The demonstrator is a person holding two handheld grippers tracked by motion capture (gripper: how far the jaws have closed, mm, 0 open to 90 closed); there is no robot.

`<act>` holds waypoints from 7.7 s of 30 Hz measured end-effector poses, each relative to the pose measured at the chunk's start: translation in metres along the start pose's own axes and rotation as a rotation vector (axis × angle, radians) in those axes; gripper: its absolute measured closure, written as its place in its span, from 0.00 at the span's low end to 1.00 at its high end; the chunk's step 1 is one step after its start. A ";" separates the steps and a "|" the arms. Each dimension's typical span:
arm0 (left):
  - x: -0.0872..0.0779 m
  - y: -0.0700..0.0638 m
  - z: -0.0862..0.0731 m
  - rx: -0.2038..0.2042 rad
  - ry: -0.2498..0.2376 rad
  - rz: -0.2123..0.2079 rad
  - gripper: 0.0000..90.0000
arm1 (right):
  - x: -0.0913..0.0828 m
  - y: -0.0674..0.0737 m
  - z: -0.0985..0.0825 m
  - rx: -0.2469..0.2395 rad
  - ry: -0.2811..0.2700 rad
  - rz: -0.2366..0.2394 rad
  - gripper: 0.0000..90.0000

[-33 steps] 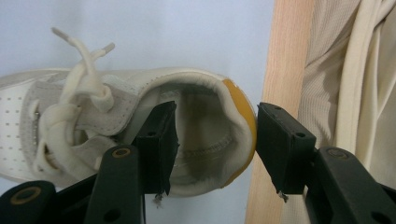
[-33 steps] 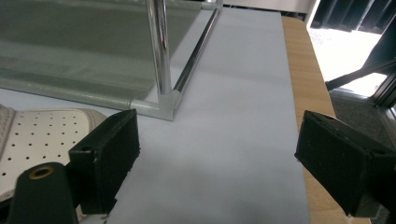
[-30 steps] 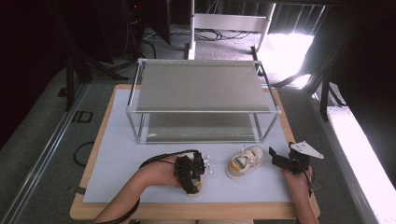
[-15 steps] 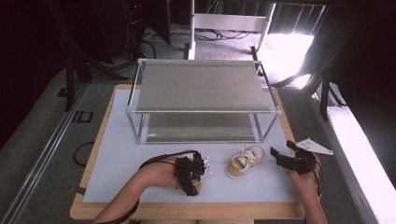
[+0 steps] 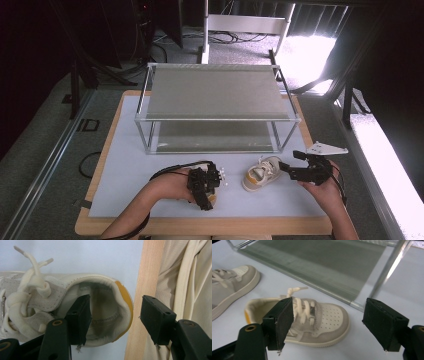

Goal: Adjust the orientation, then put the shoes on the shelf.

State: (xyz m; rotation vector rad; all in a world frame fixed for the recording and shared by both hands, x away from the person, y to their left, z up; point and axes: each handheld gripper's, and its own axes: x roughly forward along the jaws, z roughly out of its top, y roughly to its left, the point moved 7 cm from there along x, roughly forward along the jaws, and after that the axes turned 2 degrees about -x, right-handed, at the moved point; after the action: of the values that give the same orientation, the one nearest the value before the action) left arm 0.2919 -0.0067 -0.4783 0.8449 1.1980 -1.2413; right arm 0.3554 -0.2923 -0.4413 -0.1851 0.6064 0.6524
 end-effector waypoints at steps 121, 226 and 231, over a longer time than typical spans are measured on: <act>0.019 -0.003 -0.002 0.084 0.042 -0.040 0.79 | 0.039 0.118 -0.024 -0.737 0.843 0.534 0.83; -0.031 0.104 0.052 0.069 -0.321 0.372 0.38 | 0.087 0.060 0.079 -0.610 0.382 0.293 0.63; -0.040 0.092 0.046 0.025 -0.375 0.361 0.38 | 0.081 0.059 0.070 -0.537 0.343 0.264 0.64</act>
State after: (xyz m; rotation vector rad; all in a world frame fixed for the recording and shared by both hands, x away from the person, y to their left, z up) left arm 0.3945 -0.0245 -0.4417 0.7648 0.6945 -1.0590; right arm 0.4027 -0.1800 -0.4298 -0.7382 0.7820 1.0450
